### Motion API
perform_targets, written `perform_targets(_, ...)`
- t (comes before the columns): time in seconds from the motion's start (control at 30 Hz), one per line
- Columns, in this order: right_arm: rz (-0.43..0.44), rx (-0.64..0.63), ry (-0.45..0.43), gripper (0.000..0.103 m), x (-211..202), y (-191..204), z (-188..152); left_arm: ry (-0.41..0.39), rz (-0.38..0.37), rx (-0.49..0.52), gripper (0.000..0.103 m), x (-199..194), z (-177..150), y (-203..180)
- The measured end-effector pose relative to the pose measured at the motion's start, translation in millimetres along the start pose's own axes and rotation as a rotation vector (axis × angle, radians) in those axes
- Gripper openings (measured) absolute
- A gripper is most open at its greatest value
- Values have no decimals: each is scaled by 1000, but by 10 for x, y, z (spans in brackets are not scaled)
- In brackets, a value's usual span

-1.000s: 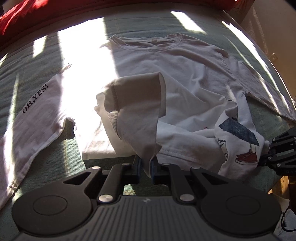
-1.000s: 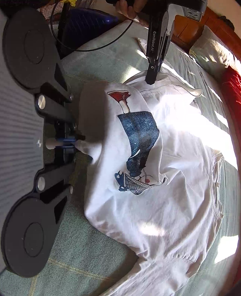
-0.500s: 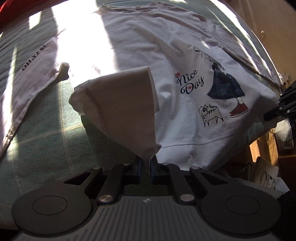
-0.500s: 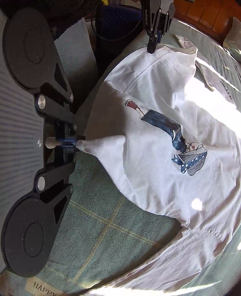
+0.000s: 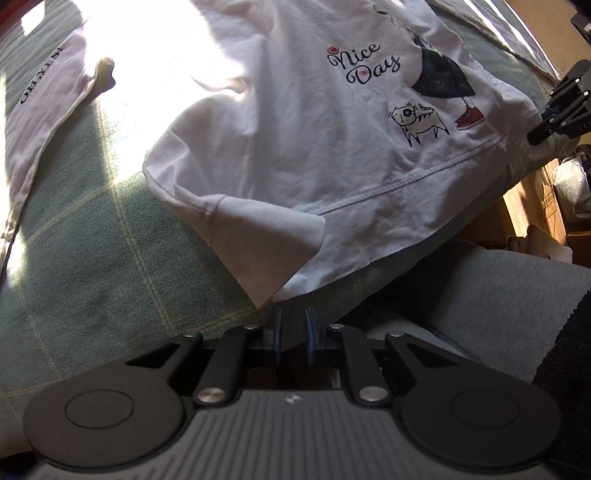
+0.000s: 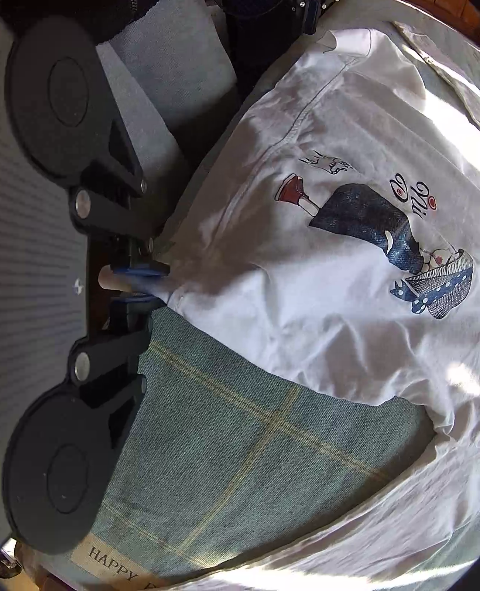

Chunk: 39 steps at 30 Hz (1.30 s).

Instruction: Fold clothes

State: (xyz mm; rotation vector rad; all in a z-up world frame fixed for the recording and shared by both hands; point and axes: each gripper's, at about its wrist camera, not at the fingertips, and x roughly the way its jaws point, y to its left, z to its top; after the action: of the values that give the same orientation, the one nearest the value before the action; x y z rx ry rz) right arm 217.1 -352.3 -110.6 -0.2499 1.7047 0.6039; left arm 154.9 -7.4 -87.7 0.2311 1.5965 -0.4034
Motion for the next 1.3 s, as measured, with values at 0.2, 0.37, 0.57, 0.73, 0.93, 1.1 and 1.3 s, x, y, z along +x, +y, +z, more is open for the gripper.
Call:
perform_targets(0.2,-3,-14,-5,19,-29,-4,-31,-29,127,-92,13,-108,23,460)
perform_targets(0.37,-19,-25,-45,20,-82,-26,-93,-162,217,-196,13,-314,326,908)
perform_targets(0.57,-48,25,-139,27,-251,-161,-58,-279,159,-272,19,-359,788,1134)
perform_targets(0.73,-92,57,-219,29,-378,-311,35,-302,111,-262,23,-199,1057,1165)
perform_targets(0.93,-76,161,-322,29,-386,-547,261,-311,76,-294,30,-14,1284,1280)
perform_targets(1.1,-30,241,-409,30,-329,-760,545,-330,63,-305,34,65,1414,1350)
perform_targets(1.3,78,378,-469,32,-266,-1079,815,-341,28,-358,34,173,1528,1460)
